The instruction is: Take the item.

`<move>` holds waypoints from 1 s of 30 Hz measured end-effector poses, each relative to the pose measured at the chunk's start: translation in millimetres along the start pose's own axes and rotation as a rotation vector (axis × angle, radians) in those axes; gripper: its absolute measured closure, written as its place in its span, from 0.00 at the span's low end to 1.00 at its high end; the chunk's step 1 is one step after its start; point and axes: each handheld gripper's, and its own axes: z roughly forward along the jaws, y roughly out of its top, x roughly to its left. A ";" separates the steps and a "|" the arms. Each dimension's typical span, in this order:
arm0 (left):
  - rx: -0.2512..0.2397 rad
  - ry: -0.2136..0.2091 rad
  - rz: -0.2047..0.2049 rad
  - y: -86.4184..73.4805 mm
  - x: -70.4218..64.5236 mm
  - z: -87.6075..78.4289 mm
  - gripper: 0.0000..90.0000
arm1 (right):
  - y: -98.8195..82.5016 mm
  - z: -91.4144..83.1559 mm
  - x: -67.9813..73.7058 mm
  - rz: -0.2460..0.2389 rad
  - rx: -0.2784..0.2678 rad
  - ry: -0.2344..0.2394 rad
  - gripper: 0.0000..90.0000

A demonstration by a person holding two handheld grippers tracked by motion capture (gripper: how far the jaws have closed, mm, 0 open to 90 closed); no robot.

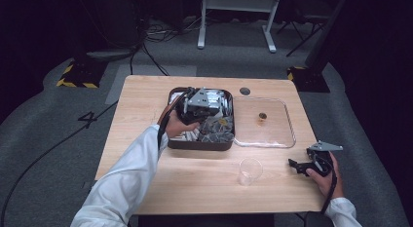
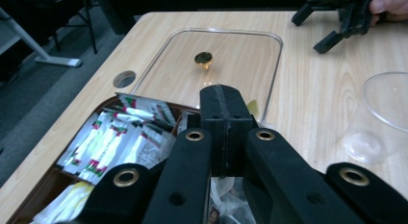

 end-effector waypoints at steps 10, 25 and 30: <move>-0.029 -0.051 0.022 9.5 -16.4 2.0 1.00 | 0.0 0.0 0.0 0.000 0.000 0.000 0.02; -0.062 -0.148 0.042 20.8 -44.3 12.4 1.00 | 0.0 0.0 0.0 0.000 0.000 0.000 0.02; -0.079 -0.181 0.051 25.1 -53.3 15.8 1.00 | 0.0 0.0 0.0 0.000 0.000 0.000 0.02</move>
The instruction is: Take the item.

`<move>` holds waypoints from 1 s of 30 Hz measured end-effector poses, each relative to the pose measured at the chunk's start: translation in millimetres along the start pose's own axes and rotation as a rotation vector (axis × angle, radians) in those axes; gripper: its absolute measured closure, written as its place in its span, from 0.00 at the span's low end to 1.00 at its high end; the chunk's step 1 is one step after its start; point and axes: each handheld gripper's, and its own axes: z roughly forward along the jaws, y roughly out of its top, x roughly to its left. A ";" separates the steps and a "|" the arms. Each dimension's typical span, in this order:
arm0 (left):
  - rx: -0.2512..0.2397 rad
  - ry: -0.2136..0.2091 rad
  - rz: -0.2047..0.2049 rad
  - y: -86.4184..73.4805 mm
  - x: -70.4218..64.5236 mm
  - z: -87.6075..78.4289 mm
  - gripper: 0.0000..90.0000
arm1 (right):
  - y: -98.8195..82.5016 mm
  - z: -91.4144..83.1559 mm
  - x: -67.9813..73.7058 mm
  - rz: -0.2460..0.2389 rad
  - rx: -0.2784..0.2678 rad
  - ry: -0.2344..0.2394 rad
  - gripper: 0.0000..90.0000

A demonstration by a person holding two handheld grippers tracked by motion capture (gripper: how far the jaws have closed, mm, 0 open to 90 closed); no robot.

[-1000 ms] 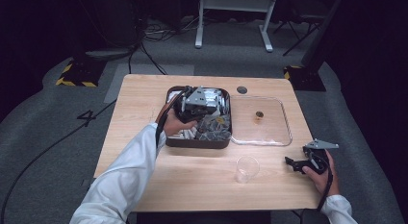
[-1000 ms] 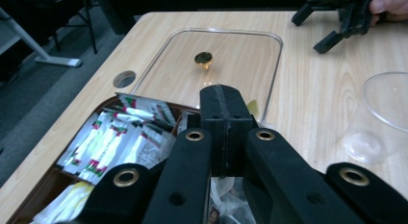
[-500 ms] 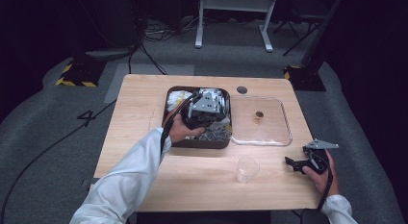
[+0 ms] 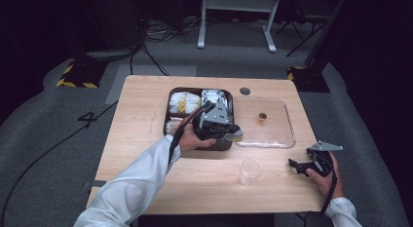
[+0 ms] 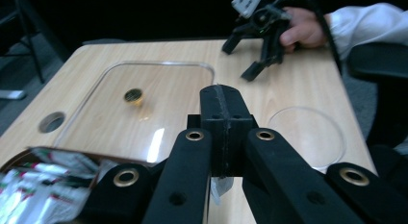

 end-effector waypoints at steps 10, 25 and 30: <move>-0.019 -0.050 0.015 5.6 -13.5 11.7 1.00 | 0.0 0.0 0.0 0.000 0.000 0.000 0.02; 0.007 -0.115 0.016 -4.1 -28.5 32.4 1.00 | 0.0 0.0 0.0 0.000 0.000 0.000 0.02; 0.017 -0.137 0.014 -9.1 -33.3 41.0 1.00 | 0.0 0.0 0.0 0.000 0.000 0.000 0.02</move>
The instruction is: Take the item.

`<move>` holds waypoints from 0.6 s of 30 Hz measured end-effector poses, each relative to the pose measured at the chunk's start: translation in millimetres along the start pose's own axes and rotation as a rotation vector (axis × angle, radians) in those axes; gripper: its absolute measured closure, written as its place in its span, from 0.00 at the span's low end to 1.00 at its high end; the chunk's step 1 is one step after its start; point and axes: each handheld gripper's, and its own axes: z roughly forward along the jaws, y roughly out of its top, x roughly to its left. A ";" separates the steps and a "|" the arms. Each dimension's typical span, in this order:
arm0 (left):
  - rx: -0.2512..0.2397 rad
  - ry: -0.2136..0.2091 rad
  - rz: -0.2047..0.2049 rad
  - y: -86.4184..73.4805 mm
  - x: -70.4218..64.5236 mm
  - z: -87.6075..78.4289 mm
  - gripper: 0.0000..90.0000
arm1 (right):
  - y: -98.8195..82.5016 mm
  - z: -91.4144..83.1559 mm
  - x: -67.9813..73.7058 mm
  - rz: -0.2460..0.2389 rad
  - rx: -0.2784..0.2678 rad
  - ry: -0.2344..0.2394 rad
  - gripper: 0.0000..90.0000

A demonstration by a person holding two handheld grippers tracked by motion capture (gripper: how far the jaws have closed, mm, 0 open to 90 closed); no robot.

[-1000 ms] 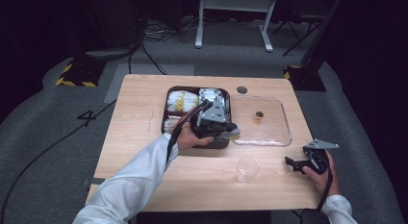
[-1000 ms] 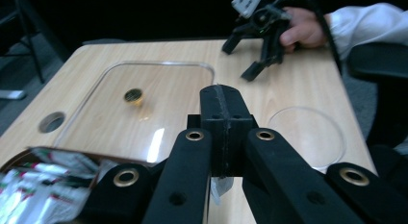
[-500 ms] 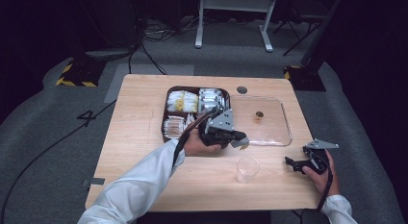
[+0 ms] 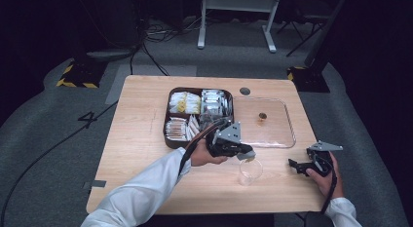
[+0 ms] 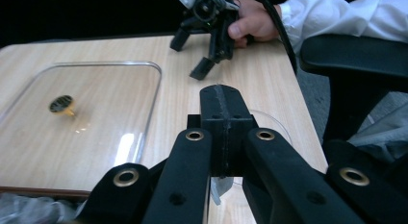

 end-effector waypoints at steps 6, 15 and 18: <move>0.013 -0.028 -0.001 -3.4 -3.4 9.1 1.00 | 0.0 0.0 0.0 0.000 0.000 0.000 0.02; 0.035 -0.051 -0.005 -7.8 -4.8 24.4 1.00 | 0.0 0.0 0.0 0.000 0.000 0.000 0.02; 0.049 -0.054 -0.003 -8.5 -4.8 30.9 1.00 | 0.0 0.0 0.0 0.000 0.000 0.000 0.02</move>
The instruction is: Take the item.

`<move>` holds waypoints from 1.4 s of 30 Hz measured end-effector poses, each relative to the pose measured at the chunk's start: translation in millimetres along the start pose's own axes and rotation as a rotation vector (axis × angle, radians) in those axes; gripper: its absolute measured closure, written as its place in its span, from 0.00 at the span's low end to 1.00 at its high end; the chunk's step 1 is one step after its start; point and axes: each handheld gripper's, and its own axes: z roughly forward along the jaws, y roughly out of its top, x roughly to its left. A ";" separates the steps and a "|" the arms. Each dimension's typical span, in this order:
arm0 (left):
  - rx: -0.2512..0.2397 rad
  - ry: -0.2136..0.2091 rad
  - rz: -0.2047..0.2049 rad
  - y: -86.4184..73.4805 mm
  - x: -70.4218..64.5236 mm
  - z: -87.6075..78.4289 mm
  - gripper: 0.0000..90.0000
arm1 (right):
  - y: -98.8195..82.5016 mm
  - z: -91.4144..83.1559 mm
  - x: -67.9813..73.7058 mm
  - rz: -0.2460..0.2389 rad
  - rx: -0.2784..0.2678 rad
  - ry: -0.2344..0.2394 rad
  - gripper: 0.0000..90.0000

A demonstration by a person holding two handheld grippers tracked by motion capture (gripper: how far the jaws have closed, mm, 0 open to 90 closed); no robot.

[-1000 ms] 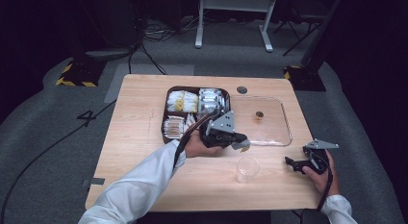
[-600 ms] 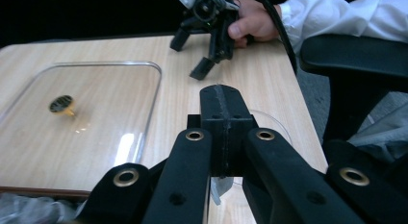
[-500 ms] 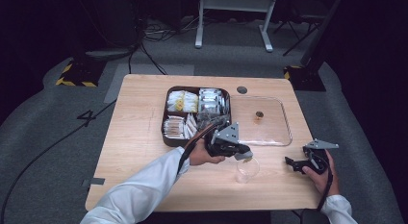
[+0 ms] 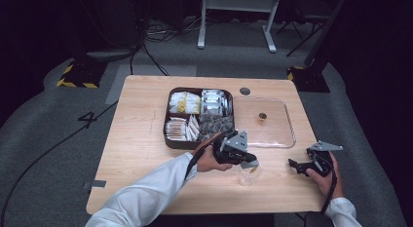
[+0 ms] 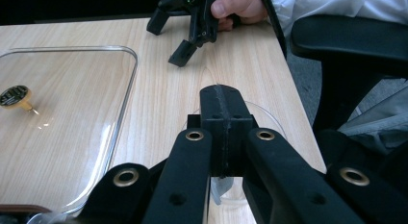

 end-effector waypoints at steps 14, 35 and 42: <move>0.069 -0.023 -0.010 -8.1 1.7 20.0 0.96 | 0.0 0.0 0.0 0.000 0.000 0.000 0.02; 0.073 -0.016 -0.010 -10.0 4.9 16.7 0.87 | 0.0 0.0 0.0 0.000 0.000 -0.001 0.02; 0.051 0.024 -0.019 -12.2 8.9 0.6 0.82 | 0.0 0.0 0.0 0.000 0.000 -0.001 0.02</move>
